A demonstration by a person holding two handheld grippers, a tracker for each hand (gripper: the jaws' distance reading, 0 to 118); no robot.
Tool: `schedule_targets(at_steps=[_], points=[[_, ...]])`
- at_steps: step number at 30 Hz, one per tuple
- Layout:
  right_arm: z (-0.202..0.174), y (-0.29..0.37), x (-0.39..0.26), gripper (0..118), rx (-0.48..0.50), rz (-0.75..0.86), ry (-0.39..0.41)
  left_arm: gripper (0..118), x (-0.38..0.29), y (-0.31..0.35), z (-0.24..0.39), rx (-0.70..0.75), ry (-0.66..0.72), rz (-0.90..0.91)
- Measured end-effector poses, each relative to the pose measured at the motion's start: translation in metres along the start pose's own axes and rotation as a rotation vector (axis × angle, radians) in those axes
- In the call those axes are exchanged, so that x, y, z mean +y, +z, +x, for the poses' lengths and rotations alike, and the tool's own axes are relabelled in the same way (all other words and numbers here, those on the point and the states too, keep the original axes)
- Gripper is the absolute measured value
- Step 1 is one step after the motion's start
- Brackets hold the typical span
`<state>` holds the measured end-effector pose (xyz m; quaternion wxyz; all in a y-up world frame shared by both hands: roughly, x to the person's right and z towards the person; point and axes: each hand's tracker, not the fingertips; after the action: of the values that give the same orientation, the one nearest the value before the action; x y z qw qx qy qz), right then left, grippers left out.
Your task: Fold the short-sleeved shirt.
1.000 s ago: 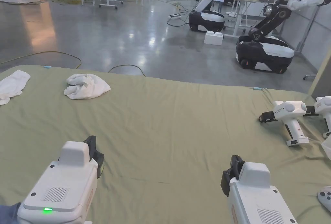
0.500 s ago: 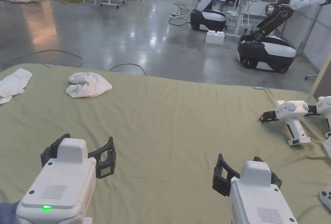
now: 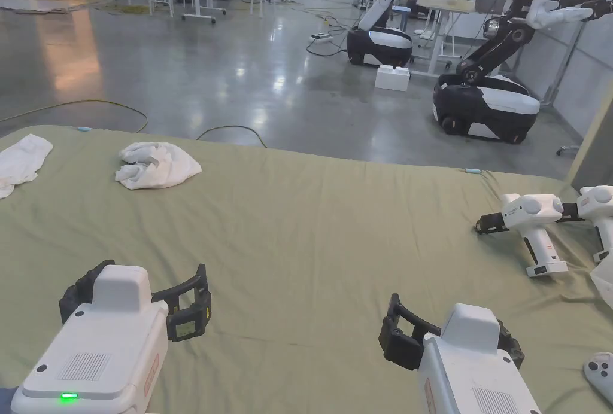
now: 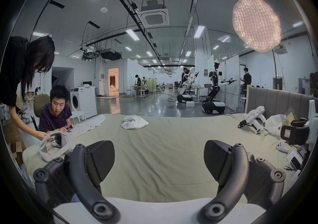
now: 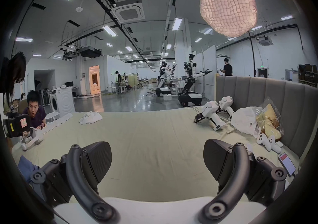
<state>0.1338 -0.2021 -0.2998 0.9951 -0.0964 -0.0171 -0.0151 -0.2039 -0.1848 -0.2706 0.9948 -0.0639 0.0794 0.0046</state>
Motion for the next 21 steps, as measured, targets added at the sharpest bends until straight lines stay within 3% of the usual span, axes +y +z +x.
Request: schedule_targets(at_steps=[8,21], points=[[0.005,-0.002,0.006,108,0.05,-0.089,-0.119,108,-0.004,0.0,0.0,0.008,0.009,0.006],[0.002,-0.009,0.021,108,-0.06,-0.183,-0.174,110,-0.001,-0.002,0.004,0.03,0.005,0.068]])
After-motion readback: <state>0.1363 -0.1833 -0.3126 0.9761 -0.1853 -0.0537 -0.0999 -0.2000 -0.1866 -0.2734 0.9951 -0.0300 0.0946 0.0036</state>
